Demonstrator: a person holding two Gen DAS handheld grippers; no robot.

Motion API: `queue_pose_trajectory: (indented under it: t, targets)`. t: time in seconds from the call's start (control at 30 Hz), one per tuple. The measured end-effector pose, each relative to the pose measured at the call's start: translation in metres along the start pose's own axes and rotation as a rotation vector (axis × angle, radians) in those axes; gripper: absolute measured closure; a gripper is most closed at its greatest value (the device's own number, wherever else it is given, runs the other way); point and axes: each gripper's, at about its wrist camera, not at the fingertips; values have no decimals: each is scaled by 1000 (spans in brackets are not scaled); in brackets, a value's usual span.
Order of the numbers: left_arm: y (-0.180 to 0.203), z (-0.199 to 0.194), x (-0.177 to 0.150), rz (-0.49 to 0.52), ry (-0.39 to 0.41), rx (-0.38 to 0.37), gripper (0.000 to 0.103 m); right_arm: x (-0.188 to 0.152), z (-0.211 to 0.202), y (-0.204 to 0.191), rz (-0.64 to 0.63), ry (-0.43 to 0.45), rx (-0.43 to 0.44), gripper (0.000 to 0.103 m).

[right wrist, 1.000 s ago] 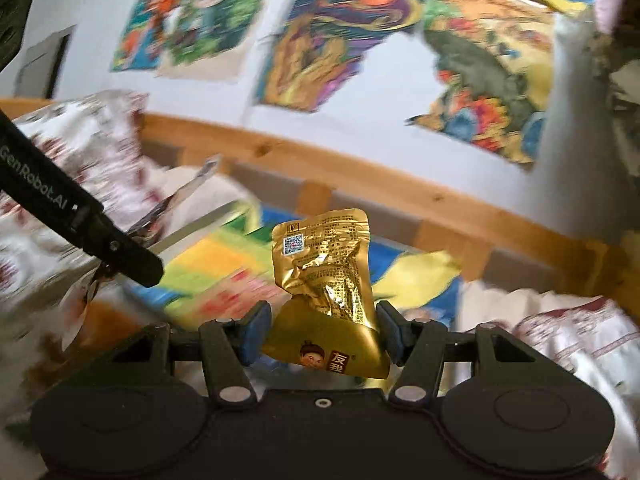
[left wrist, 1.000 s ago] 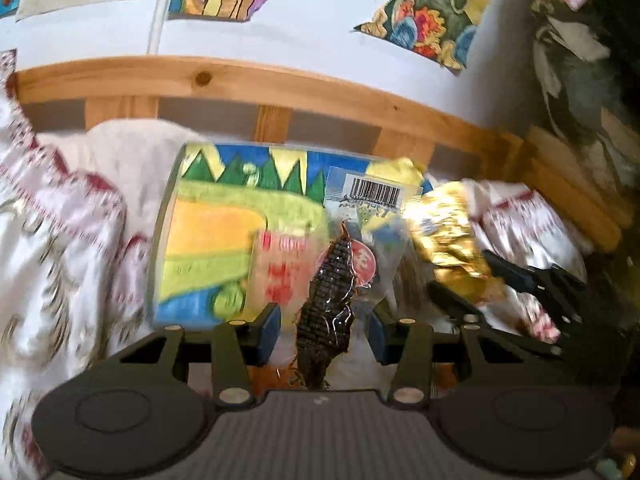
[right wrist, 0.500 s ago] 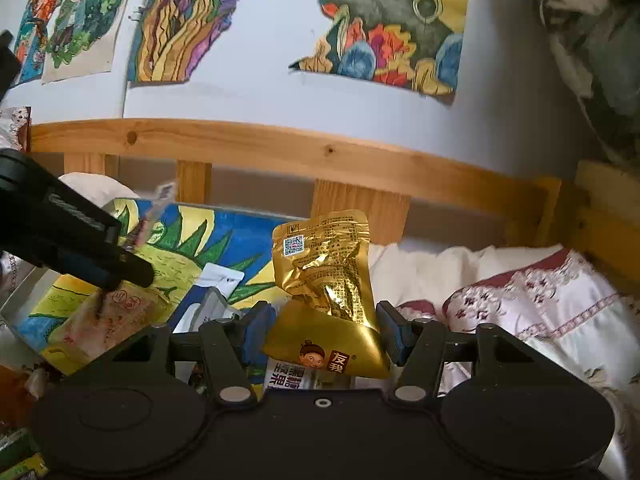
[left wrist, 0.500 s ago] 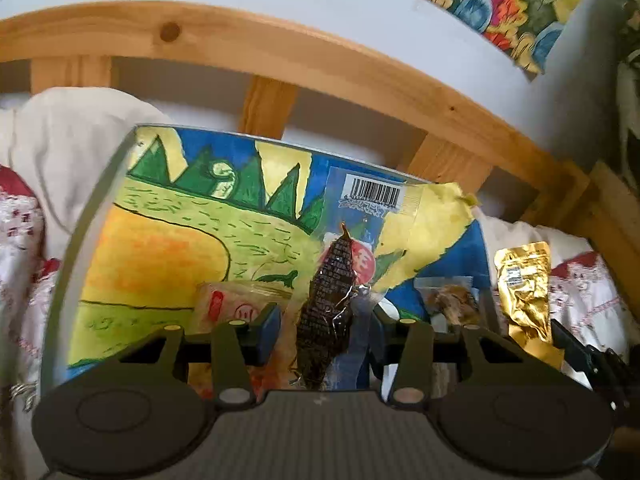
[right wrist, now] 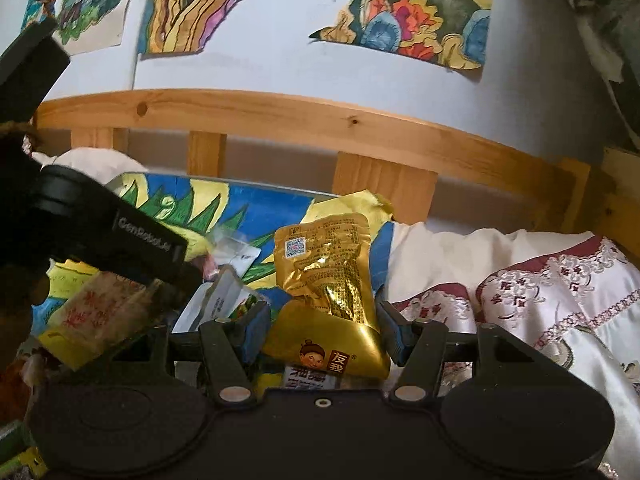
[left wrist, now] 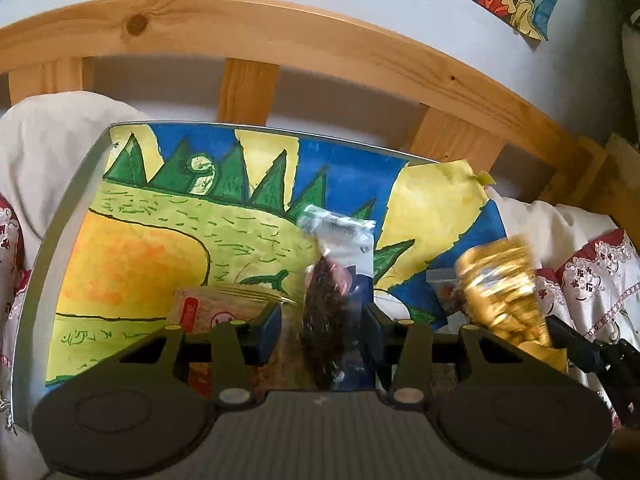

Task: Organize snacks
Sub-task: 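Lower both packets into the dinosaur tray and open both tools, then withdraw both open tools from the tray toward the remaining snacks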

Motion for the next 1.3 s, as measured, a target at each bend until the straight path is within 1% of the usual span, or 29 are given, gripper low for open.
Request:
queue_pose_trajectory:
  t: [0.13,0.23,0.33,0.4,0.47,0.5,0.57,0.63,0.7,0.77,0.9,0.93,1.0,1.13,1.3]
  targets:
    - [-3,-1,0,-11,2,3,53,0,1,-2,-8,-2,3,41]
    - [-6,-3,0,-21,3,4,47,0,0,-3,-5,-1,8,40]
    - [-10,-4,-1,-42,9,2,39,-1,0,-4,-5,3,10,32]
    - [-13,-6,-2,-56,13,2,33,-1,-1,-5,-5,8,13,30]
    - [-15,-9,-3,-66,20,3,30,-1,-2,-6,-6,12,13,27]
    - [-16,-10,-4,-71,24,2,25,-1,-2,-7,-6,15,12,26]
    - [-19,-15,-4,-86,43,5,19,-1,-4,-8,-9,23,10,20]
    - [-22,-23,-5,-98,70,5,15,0,-8,-8,-5,39,7,18]
    - [-25,-31,-5,-97,95,6,8,1,-13,-8,0,56,3,16]
    - [-29,-42,-6,-99,127,16,4,3,-19,-9,3,78,-5,12]
    - [-38,-65,-9,-99,175,27,1,10,-36,-13,9,125,-11,8]
    - [-41,-72,-10,-101,185,31,1,12,-41,-14,9,138,-13,6]
    - [-47,-84,-13,-111,201,37,1,14,-53,-19,8,163,-17,5]
    - [-64,-110,-27,-159,225,36,1,18,-77,-30,-2,212,-17,1]
    - [-81,-137,-47,-212,236,40,1,16,-110,-43,-14,259,-27,1]
Point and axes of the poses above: each gripper's, at about its wrist camera, not at the fingertips, and z roughly the way its jaws point, y to its right, x to its top, and after that the axes turned 14 degrees about x, right-handed
